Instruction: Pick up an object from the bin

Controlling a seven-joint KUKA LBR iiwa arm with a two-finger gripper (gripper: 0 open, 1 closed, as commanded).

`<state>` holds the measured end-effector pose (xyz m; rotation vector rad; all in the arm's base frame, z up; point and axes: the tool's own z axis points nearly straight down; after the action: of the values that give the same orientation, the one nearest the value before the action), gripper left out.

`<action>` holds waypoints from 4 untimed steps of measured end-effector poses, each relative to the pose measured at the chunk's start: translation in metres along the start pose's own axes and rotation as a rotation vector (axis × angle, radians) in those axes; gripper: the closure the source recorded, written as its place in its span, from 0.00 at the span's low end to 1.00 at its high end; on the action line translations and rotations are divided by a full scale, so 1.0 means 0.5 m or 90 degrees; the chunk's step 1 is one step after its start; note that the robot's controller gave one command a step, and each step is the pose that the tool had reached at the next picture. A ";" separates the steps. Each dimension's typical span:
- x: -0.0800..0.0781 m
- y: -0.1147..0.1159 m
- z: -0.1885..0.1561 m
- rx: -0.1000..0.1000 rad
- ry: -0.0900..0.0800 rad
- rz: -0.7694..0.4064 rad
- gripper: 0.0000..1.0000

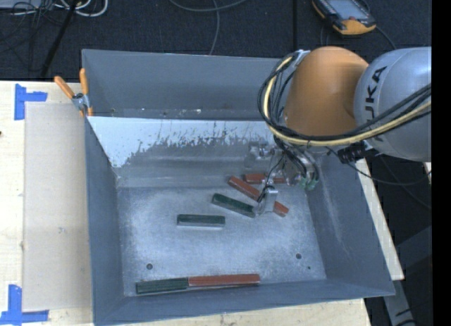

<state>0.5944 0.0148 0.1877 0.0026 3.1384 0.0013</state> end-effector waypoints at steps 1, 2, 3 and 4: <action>-0.007 0.046 0.126 0.000 0.001 0.068 0.00; 0.021 -0.021 0.235 0.001 0.002 0.168 1.00; 0.021 -0.021 0.235 0.001 0.002 0.168 1.00; 0.008 -0.009 0.142 0.002 0.007 0.150 1.00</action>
Offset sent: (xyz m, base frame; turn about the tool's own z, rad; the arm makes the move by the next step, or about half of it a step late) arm -0.0105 -0.0102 -0.1177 0.2638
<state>0.5907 0.0105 0.1165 0.3717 3.1267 -0.0018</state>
